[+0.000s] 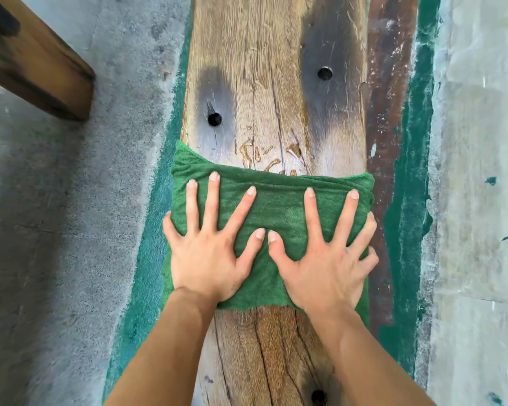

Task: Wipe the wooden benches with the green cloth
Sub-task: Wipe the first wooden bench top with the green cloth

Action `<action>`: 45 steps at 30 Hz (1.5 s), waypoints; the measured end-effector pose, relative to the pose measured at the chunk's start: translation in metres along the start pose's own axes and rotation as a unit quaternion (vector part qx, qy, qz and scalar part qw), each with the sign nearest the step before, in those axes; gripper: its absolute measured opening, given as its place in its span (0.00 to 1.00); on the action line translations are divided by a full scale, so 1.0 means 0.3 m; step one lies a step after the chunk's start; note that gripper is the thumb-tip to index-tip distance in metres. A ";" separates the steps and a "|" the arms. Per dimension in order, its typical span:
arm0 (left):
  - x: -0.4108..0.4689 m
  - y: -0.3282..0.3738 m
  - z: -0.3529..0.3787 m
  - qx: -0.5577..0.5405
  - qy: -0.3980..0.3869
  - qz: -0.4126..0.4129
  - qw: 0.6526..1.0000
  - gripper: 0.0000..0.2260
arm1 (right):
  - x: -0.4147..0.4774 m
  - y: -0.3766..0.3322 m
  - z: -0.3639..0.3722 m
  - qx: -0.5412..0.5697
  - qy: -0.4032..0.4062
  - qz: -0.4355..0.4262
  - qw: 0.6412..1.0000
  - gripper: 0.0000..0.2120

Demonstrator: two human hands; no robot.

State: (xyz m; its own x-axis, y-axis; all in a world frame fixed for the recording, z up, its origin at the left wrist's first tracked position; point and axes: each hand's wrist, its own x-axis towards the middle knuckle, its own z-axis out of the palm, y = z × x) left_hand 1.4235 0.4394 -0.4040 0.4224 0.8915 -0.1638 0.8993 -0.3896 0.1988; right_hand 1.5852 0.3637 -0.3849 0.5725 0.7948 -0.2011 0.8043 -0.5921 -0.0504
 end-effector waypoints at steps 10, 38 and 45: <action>0.125 0.002 -0.028 0.002 -0.011 -0.006 1.000 0.30 | 0.130 -0.031 -0.020 -0.005 -0.003 -0.003 1.000 0.43; 0.462 -0.014 -0.085 -0.006 -0.002 -0.002 1.000 0.30 | 0.458 -0.124 -0.093 -0.010 -0.002 -0.008 1.000 0.42; 0.571 -0.012 -0.097 -0.006 -0.005 -0.002 1.000 0.30 | 0.565 -0.148 -0.104 -0.011 -0.001 -0.005 1.000 0.42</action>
State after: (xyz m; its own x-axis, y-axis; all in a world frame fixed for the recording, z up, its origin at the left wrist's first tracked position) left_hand 1.4892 0.6002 -0.4046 0.4206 0.8905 -0.1734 0.8993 -0.3840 0.2093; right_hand 1.6513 0.5287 -0.3863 0.5644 0.8004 -0.2019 0.8132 -0.5812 -0.0304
